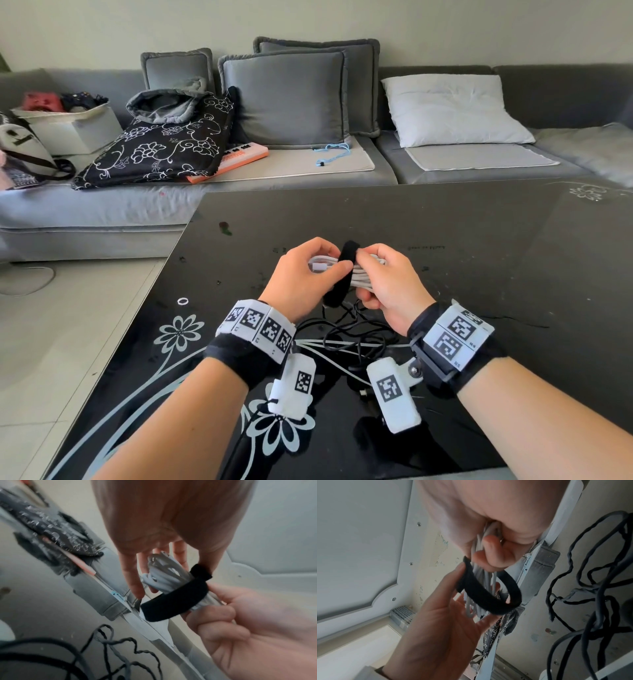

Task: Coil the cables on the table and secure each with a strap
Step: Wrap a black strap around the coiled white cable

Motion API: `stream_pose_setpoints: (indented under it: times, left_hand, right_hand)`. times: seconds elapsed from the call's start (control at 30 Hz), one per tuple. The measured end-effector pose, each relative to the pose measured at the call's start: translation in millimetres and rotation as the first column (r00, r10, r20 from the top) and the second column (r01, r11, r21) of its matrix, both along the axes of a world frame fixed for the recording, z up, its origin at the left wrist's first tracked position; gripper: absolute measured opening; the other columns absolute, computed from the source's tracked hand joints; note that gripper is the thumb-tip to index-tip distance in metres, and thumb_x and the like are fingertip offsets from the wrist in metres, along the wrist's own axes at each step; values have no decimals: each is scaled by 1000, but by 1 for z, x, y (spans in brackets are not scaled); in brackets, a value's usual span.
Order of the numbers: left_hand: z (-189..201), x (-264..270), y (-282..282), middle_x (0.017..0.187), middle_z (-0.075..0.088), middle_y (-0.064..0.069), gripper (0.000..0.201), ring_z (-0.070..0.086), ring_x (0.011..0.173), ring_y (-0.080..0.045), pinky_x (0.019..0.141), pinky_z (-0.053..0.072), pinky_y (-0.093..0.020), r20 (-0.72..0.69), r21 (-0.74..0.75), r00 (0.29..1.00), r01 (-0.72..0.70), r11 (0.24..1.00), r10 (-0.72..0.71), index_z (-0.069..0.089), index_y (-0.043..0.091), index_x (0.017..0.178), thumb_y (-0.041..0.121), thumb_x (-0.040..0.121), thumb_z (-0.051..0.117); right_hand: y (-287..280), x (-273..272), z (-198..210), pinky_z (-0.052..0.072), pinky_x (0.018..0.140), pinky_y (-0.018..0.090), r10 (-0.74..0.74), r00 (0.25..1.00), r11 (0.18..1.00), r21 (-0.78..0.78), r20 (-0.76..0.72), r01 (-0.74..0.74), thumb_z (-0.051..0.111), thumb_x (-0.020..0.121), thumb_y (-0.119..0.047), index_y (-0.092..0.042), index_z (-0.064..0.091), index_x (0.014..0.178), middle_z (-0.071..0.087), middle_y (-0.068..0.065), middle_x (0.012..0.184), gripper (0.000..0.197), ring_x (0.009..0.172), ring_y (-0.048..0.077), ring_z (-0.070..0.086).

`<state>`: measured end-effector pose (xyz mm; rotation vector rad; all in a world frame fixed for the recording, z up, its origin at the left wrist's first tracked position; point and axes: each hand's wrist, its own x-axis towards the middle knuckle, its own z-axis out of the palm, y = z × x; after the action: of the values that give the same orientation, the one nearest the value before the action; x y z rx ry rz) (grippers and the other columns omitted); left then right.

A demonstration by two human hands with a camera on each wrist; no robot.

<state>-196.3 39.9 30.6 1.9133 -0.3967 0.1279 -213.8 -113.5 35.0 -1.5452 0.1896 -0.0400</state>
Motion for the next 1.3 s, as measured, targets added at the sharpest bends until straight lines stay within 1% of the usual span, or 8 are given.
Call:
stream_pose_setpoints:
  times: [0.17, 0.37, 0.5, 0.6, 0.77, 0.97, 1.17, 1.3]
  left_hand:
    - [4, 0, -4, 92, 69, 5, 18, 60, 69, -4, 59, 48, -13, -45, -147, 998, -49, 988, 43, 58, 18, 102, 25, 91, 71]
    - [5, 0, -1, 86, 71, 2, 3, 63, 75, -7, 71, 53, -23, 1, -165, 1000, -24, 986, 25, 70, 18, 91, 21, 90, 71]
    - [5, 3, 9, 90, 72, 4, 27, 64, 74, -8, 74, 56, -27, -105, -99, 983, 140, 985, -151, 70, 24, 104, 26, 80, 82]
    - [4, 4, 12, 94, 75, -1, 30, 67, 79, -10, 83, 57, -34, -88, -59, 983, 154, 986, -159, 72, 23, 109, 23, 81, 82]
    - [5, 2, 8, 93, 76, -10, 17, 68, 76, -15, 76, 59, -37, -83, -142, 990, 99, 985, -111, 76, 15, 106, 21, 90, 72]
    - [3, 3, 7, 94, 77, -6, 17, 70, 82, -17, 80, 56, -31, -80, -131, 993, 77, 988, -88, 77, 21, 104, 15, 93, 66]
    - [0, 5, 5, 92, 75, -11, 10, 67, 78, -18, 79, 57, -38, -41, -152, 998, 36, 988, -42, 76, 19, 98, 14, 90, 71]
    - [-2, 8, 6, 94, 77, 2, 15, 72, 92, -17, 90, 56, -36, -45, -122, 997, 50, 991, -55, 77, 22, 103, 18, 95, 65]
  right_hand:
    - [3, -1, 2, 27, 38, 23, 39, 999, 998, 44, 5, -39, 55, 100, -23, -7, 56, 97, 53, 8, 68, 16, 44, 16, 44]
    - [2, -3, 3, 29, 40, 23, 80, 996, 995, 63, 30, -82, 61, 97, -27, -9, 55, 97, 54, 7, 67, 19, 45, 15, 45]
    - [-2, -1, 1, 28, 39, 23, 52, 999, 996, 69, 5, -52, 61, 97, -19, -9, 56, 96, 55, 7, 66, 11, 43, 15, 45]
    - [-3, 0, 0, 27, 39, 23, 56, 998, 995, 82, -1, -56, 59, 98, -19, -9, 56, 95, 56, 8, 67, 10, 43, 15, 45]
    - [-2, 1, 1, 26, 39, 23, 74, 997, 993, 91, 5, -74, 58, 99, -19, -11, 55, 93, 58, 8, 67, 10, 42, 16, 45]
    - [-2, 1, 1, 25, 42, 24, 81, 997, 991, 111, -1, -80, 57, 99, -18, -9, 54, 98, 54, 8, 67, 10, 44, 17, 44]
    - [0, -1, 1, 27, 41, 24, 96, 995, 990, 102, 16, -97, 60, 97, -18, -9, 55, 99, 55, 7, 67, 10, 45, 16, 45]
    - [-1, -2, 2, 27, 42, 25, 97, 995, 990, 101, 15, -98, 61, 97, -16, -9, 55, 97, 55, 9, 69, 9, 46, 17, 45]
